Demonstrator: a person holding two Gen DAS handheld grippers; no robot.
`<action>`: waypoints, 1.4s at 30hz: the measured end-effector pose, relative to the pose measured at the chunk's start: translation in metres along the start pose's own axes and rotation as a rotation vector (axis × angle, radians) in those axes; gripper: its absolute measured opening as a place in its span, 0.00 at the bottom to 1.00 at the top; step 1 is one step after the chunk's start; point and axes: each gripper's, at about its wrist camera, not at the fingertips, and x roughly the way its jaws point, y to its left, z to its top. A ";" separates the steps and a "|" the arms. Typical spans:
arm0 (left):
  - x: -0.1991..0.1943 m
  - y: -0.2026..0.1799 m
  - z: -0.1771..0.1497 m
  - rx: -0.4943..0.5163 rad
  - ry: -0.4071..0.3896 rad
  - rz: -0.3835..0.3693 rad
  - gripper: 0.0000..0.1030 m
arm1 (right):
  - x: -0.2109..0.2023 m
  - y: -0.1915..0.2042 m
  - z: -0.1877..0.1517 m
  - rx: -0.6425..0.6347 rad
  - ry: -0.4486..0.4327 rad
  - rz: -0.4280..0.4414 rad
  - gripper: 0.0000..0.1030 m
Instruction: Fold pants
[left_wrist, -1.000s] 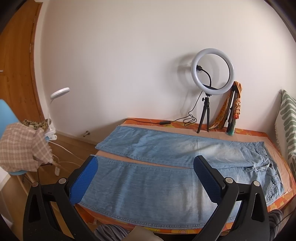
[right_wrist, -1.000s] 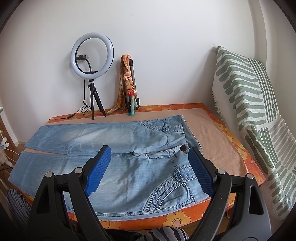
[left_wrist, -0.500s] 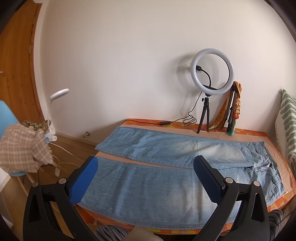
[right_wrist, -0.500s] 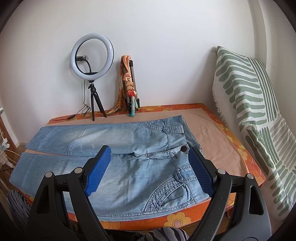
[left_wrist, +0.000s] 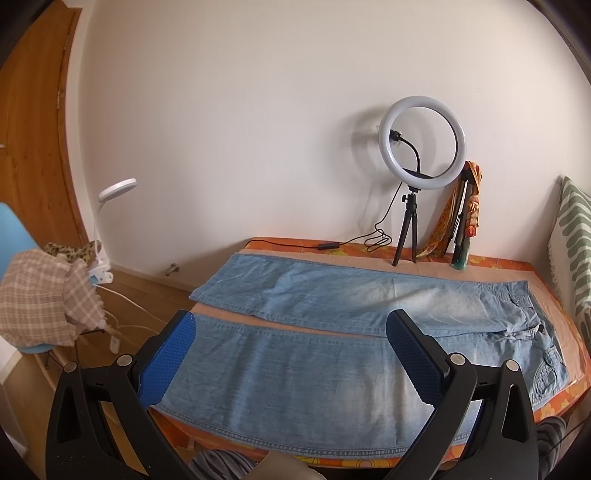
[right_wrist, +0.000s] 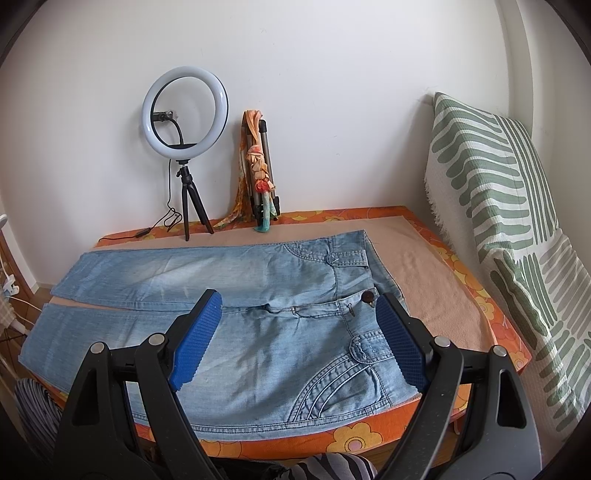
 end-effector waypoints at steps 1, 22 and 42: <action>0.000 0.000 0.000 0.000 0.000 0.000 1.00 | 0.000 0.000 0.000 0.001 0.001 0.000 0.85; 0.020 0.002 -0.002 0.008 0.036 0.014 1.00 | 0.011 0.005 0.000 -0.003 0.011 0.004 0.85; 0.110 0.026 0.020 0.059 0.099 -0.043 0.97 | 0.099 0.030 0.062 -0.084 0.045 0.154 0.85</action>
